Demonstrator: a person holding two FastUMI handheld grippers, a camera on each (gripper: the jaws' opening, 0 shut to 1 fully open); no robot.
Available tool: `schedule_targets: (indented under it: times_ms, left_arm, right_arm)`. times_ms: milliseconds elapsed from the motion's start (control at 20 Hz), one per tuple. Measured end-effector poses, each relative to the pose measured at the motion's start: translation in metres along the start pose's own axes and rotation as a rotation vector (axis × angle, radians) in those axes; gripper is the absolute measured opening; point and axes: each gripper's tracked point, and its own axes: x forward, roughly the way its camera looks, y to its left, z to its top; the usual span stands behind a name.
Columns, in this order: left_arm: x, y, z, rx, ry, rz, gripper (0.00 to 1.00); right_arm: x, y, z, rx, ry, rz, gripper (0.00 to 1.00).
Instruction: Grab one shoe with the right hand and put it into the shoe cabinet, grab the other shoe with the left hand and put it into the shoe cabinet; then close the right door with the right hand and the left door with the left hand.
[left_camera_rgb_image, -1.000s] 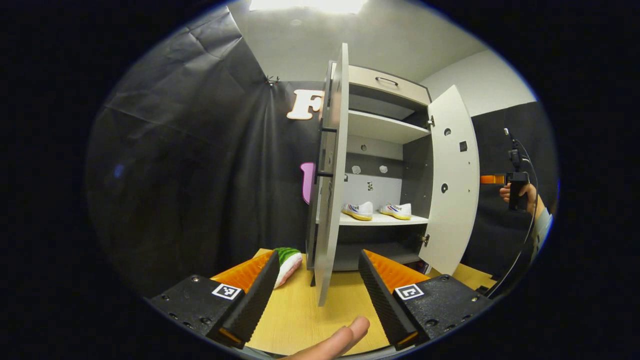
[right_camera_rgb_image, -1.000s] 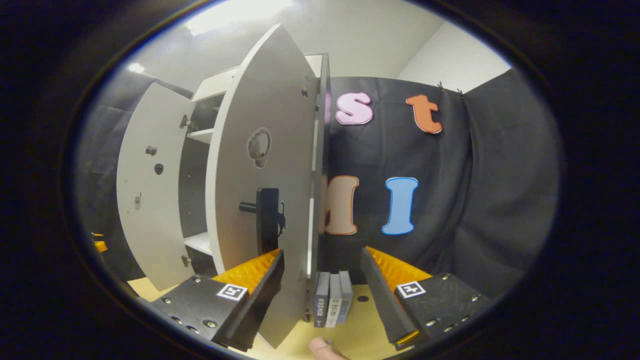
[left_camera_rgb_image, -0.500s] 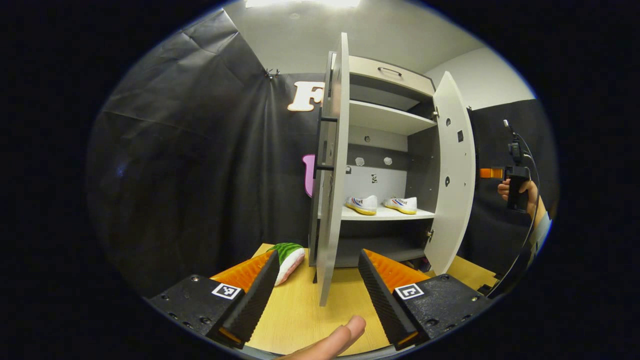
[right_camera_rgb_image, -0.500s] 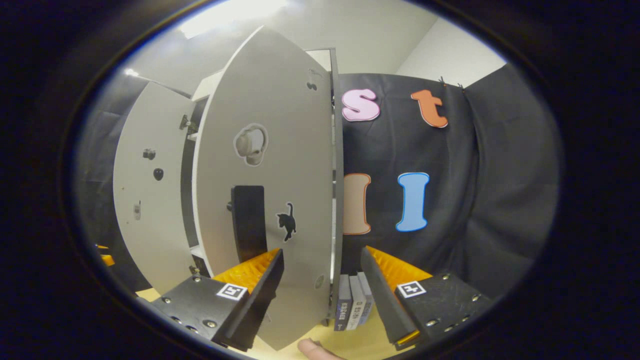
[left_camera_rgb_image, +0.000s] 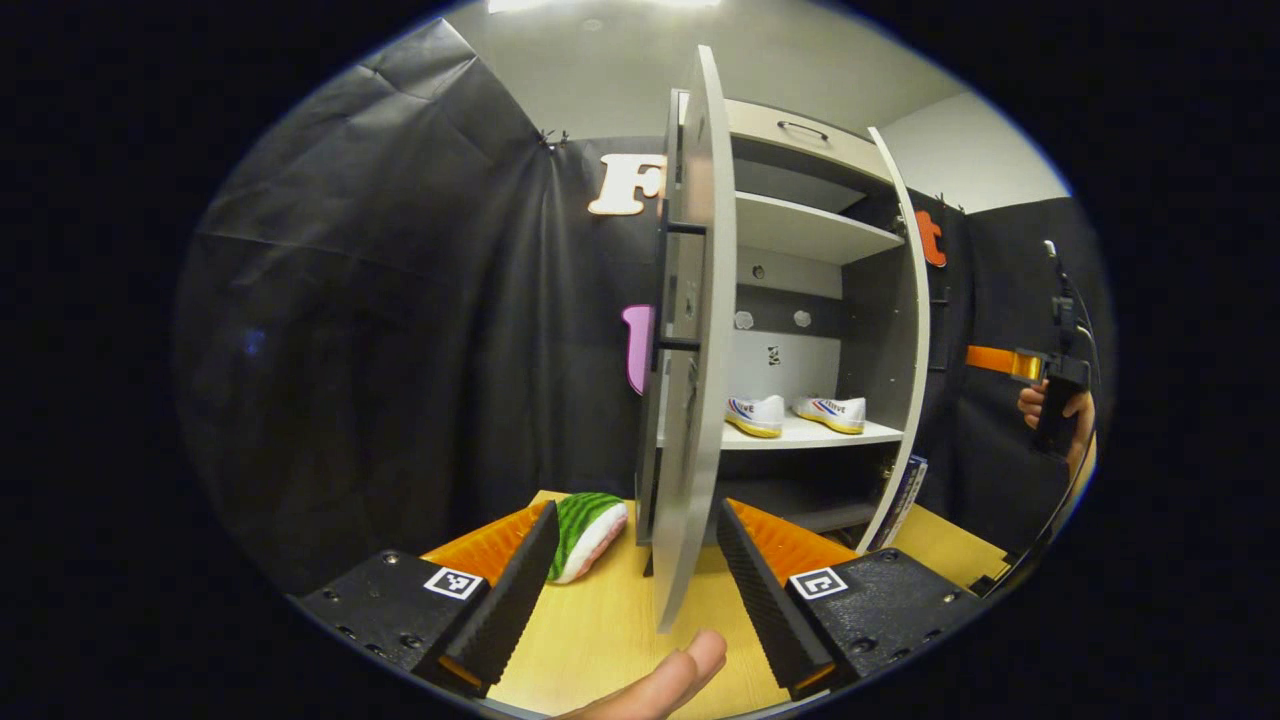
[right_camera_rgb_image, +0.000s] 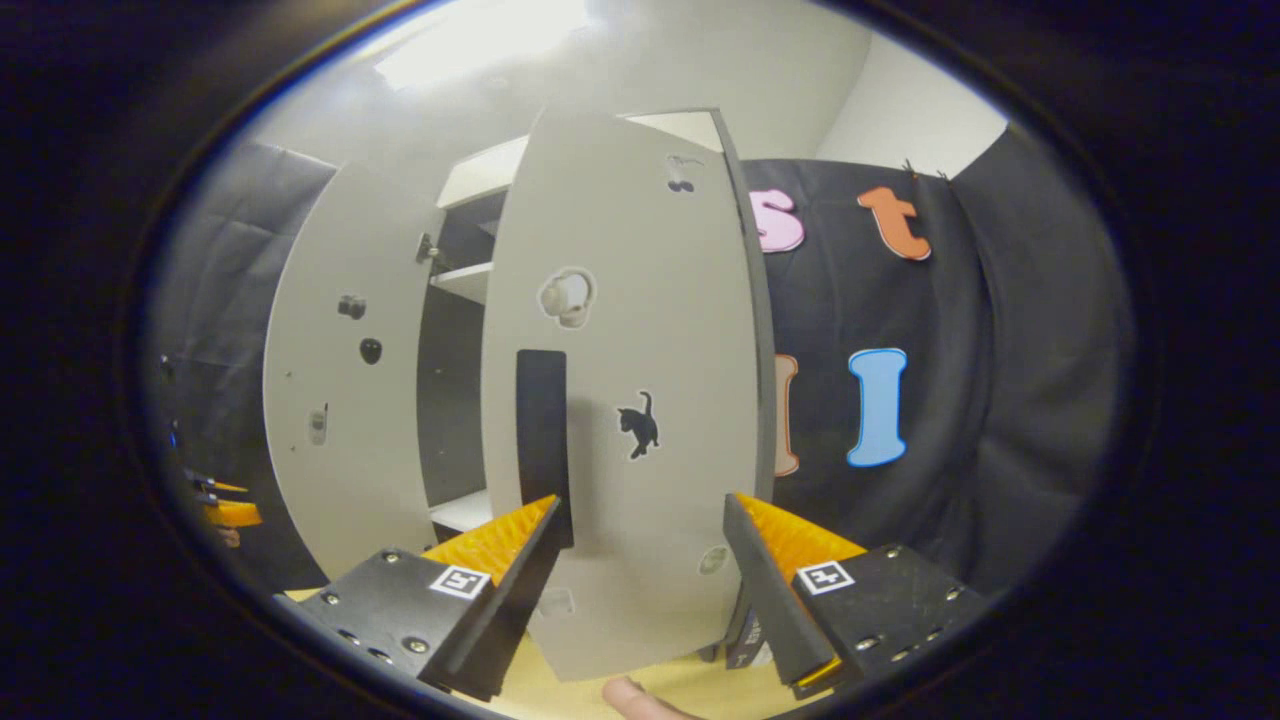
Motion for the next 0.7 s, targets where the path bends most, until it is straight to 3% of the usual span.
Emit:
schedule_targets:
  times_ms: [200,300,400,500,600,700]
  left_arm:
    - [0.007,0.030,0.016,-0.038,-0.017,0.036,0.96]
    - [0.013,0.046,0.023,-0.031,-0.009,0.054,0.92]
    - [0.022,0.061,0.037,-0.010,-0.032,0.063,0.96]
    - [0.033,0.082,0.052,0.014,-0.068,0.106,0.92]
    - [0.046,0.106,0.068,0.014,-0.114,0.170,0.91]
    - [0.058,0.110,0.078,0.005,-0.110,0.148,0.92]
  right_arm:
    - [-0.035,0.041,-0.036,0.088,-0.005,0.092,0.95]
    - [-0.059,0.045,-0.056,0.162,0.006,0.102,0.94]
    - [-0.085,0.050,-0.066,0.226,-0.010,0.121,0.96]
    - [-0.114,0.064,-0.075,0.209,-0.023,0.163,0.96]
    - [-0.143,0.061,-0.080,0.131,-0.047,0.148,0.93]
    - [-0.165,0.067,-0.090,0.100,-0.044,0.141,0.96]
